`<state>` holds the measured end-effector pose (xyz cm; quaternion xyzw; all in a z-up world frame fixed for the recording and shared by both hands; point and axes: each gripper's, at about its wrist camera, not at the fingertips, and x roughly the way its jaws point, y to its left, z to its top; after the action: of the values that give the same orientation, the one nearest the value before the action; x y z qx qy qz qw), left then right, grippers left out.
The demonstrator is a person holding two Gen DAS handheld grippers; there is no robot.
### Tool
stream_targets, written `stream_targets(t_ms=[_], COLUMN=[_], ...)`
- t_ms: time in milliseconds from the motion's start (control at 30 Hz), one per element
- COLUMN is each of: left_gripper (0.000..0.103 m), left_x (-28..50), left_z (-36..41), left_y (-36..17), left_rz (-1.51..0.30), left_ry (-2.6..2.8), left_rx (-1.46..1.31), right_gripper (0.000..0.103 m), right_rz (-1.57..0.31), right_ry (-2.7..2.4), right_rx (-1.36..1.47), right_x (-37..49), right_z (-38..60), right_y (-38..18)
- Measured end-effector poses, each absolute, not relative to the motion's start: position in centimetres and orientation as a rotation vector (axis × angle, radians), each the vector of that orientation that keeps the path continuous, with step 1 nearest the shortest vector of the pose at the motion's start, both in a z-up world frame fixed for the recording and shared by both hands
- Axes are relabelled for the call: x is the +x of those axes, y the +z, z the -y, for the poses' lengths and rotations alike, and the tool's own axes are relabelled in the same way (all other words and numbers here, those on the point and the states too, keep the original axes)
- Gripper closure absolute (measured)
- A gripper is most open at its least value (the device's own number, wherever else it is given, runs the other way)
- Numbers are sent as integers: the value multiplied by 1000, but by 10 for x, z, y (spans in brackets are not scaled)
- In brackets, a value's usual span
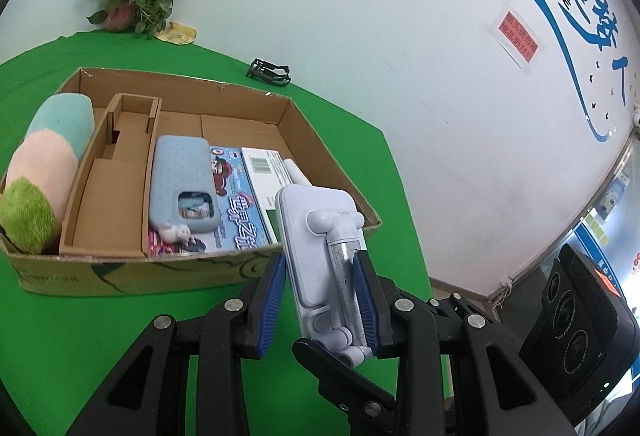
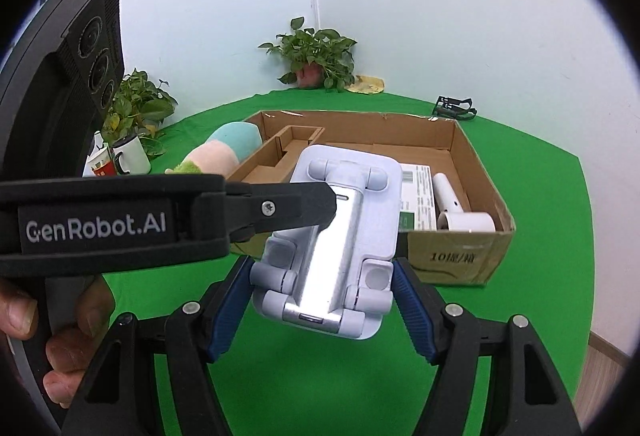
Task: Organize objects
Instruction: 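Lift the phone stand with the right gripper and carry it over the box, then lower the phone stand onto the product box and open the right gripper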
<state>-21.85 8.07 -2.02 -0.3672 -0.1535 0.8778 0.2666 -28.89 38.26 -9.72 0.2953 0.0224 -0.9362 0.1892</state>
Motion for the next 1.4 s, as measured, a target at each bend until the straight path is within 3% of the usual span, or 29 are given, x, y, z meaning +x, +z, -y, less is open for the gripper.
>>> stream_targets(t_ms=[733, 1400], left_gripper=[71, 73], left_x=[-331, -445], left_z=[-62, -72], left_y=[-3, -80], left_rz=[453, 521], left_ry=[2365, 2257], left_rx=[-1038, -1326], right_gripper=[34, 34], right_rz=[-59, -66], right_ry=[-2607, -2469], right_rx=[878, 1210], right_x=[-392, -500], right_z=[-379, -382], right_y=[-77, -127])
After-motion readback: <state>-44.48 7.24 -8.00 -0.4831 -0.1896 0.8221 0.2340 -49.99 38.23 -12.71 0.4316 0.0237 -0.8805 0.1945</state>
